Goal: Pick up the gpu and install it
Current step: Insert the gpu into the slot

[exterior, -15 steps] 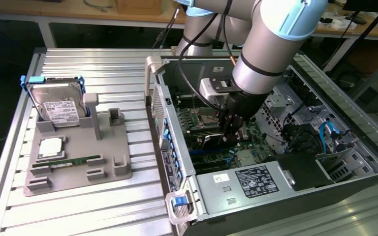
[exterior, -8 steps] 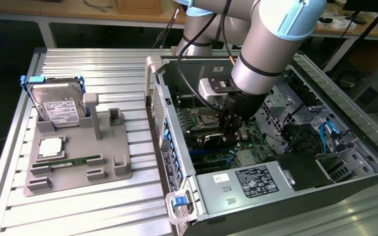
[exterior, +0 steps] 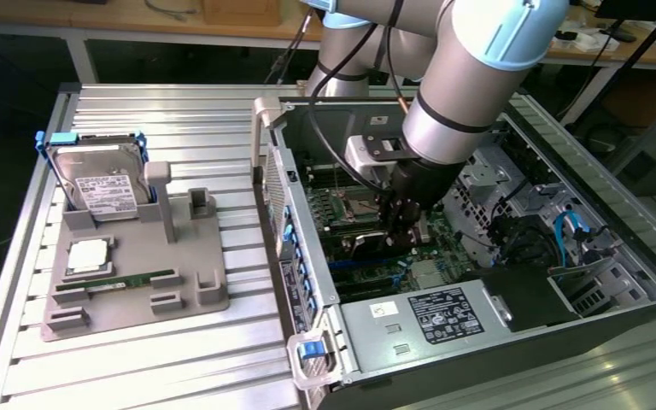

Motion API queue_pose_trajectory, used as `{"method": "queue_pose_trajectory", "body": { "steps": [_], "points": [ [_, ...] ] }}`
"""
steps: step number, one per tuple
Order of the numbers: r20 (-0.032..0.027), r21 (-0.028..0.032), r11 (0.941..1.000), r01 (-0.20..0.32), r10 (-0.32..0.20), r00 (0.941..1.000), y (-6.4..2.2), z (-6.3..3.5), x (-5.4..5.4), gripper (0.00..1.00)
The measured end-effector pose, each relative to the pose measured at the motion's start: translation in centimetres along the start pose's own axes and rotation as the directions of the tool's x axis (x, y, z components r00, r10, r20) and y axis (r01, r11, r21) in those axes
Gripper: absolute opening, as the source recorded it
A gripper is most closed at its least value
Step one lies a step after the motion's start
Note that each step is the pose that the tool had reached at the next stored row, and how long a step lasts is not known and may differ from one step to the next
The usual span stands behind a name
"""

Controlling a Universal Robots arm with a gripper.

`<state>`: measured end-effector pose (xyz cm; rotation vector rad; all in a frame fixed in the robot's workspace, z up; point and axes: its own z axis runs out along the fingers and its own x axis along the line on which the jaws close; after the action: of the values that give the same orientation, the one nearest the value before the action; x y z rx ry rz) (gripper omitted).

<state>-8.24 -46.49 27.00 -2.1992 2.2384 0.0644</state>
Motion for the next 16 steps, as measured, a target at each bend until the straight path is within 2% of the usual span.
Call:
{"method": "queue_pose_trajectory", "body": {
  "steps": [13, 15, 16],
  "points": [
    [0.0015, -0.0004, 1.0, 0.0, 0.0, 1.0, -0.02, 0.39, 0.01, 0.27],
    [0.0018, -0.0059, 1.0, 0.0, 0.0, 1.0, -0.12, 0.41, 0.0, 0.27],
    [0.0019, -0.0106, 0.9999, 0.0, 0.0, 1.0, -0.18, 0.4, 0.0, 0.27]
  ]
}}
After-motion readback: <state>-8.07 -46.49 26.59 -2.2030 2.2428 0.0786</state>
